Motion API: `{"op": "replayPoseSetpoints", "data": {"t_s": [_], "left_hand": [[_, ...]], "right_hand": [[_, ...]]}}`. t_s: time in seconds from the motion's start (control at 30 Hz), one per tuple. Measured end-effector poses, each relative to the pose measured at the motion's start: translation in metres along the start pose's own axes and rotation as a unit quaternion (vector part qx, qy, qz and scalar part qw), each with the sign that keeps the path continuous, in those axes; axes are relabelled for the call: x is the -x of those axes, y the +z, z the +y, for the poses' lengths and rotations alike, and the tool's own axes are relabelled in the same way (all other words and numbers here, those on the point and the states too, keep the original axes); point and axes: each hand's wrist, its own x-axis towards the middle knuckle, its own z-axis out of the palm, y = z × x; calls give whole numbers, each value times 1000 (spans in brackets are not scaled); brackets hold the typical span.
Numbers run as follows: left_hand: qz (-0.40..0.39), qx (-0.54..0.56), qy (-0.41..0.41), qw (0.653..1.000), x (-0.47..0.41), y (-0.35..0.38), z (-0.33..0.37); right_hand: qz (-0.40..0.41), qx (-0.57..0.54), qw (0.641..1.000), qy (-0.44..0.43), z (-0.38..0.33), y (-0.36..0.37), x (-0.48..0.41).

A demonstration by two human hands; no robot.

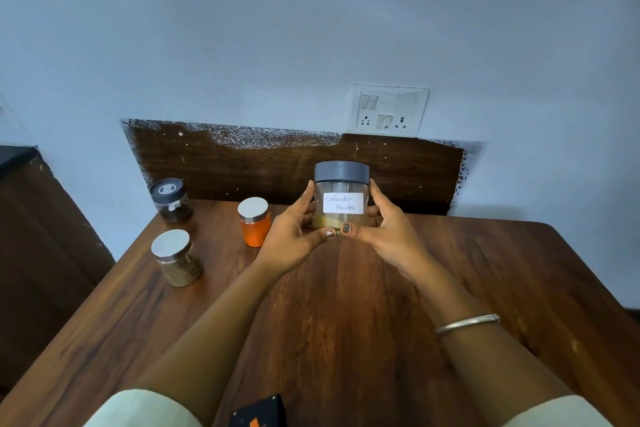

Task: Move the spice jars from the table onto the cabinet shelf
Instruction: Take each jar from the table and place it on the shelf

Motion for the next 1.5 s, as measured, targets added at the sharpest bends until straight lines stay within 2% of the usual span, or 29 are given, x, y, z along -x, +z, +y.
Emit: {"op": "replayPoseSetpoints", "data": {"t_s": [0.3,0.6,0.8,1.1,1.2,1.33,1.5], "left_hand": [[23,-52,64,996,-4,8,11],[57,-120,169,977,-49,16,78],[103,-127,212,963,-97,24,139],[181,-163,335,910,-169,31,241],[180,-139,367,902,-189,27,273],[154,-34,377,913,-217,28,315],[151,13,388,909,-254,30,357]], "right_hand": [[14,24,999,-22,-7,-16,4],[109,85,984,-116,-52,-72,-11],[196,119,959,-166,-95,-121,-36],[286,141,907,-277,-169,-196,-79],[303,143,890,-308,-190,-220,-97],[318,157,869,-346,-219,-250,-118],[344,141,850,-373,-248,-285,-149]]}}
